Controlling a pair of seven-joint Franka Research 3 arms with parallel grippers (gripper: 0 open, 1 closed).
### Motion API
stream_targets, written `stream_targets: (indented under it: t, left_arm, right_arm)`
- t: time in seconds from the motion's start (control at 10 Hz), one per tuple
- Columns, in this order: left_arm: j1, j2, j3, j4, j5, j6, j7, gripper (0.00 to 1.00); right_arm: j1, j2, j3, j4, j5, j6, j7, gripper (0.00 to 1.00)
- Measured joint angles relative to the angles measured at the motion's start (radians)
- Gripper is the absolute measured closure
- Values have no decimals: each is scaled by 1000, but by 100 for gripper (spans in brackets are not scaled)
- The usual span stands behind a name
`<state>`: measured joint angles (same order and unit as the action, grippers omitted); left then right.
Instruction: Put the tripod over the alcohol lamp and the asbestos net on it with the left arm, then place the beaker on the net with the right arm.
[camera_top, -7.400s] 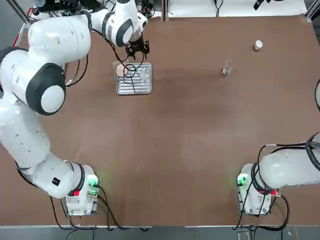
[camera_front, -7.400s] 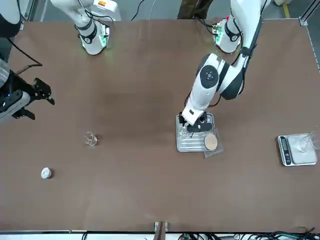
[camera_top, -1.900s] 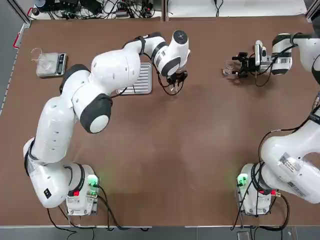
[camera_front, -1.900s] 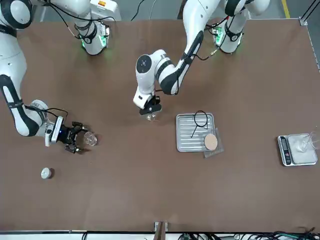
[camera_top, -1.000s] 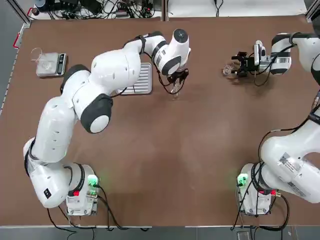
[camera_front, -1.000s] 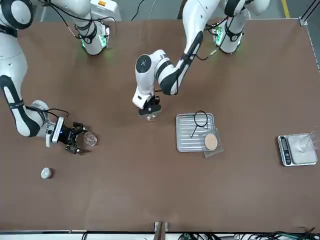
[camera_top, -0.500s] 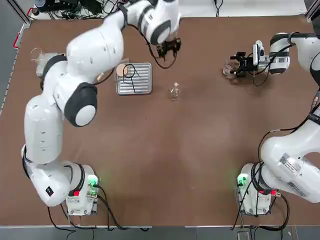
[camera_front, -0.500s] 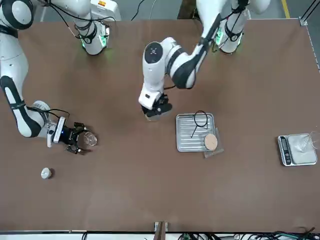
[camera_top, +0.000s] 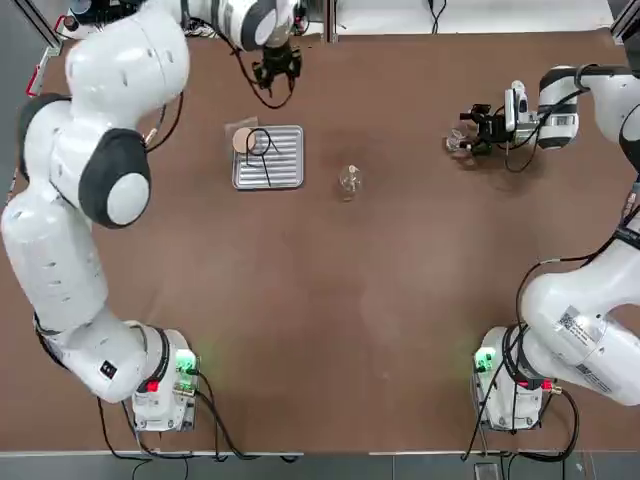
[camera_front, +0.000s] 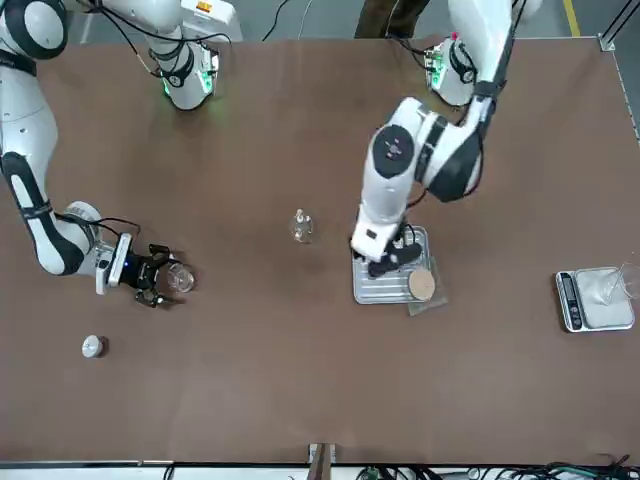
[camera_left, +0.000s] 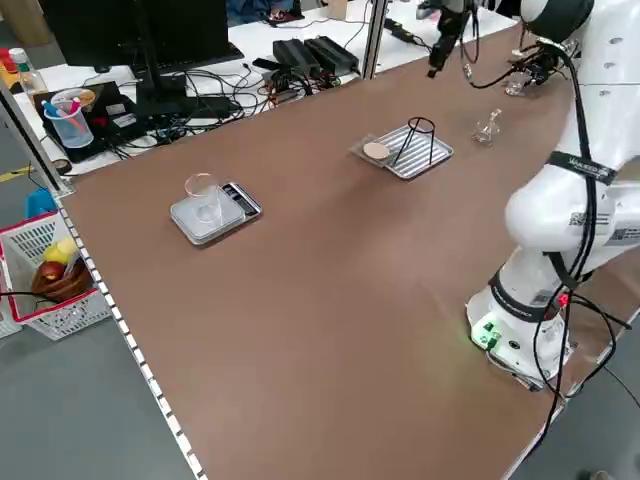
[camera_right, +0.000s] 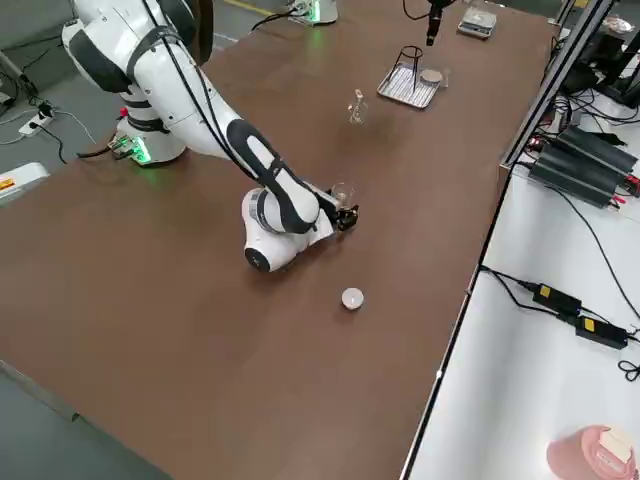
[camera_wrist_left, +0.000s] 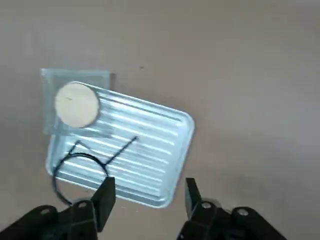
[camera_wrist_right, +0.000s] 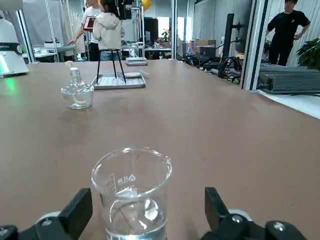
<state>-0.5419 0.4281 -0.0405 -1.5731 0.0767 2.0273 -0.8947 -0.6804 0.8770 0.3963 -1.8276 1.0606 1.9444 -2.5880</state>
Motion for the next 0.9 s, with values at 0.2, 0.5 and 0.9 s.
stream_targets:
  t: [0.2, 0.5, 0.9]
  left_arm:
    - [40, -129, 0, -215, 0, 98, 40, 38]
    - [83, -240, 0, -454, 1, 252, 47, 40]
    - [118, -275, 0, -636, 1, 428, 46, 40]
  right_arm:
    - [0, 0, 0, -2, 1, 0, -9, 1]
    - [0, 1, -1, -6, 1, 0, -20, 1]
    - [0, 3, -1, -16, 4, 1, -36, 1]
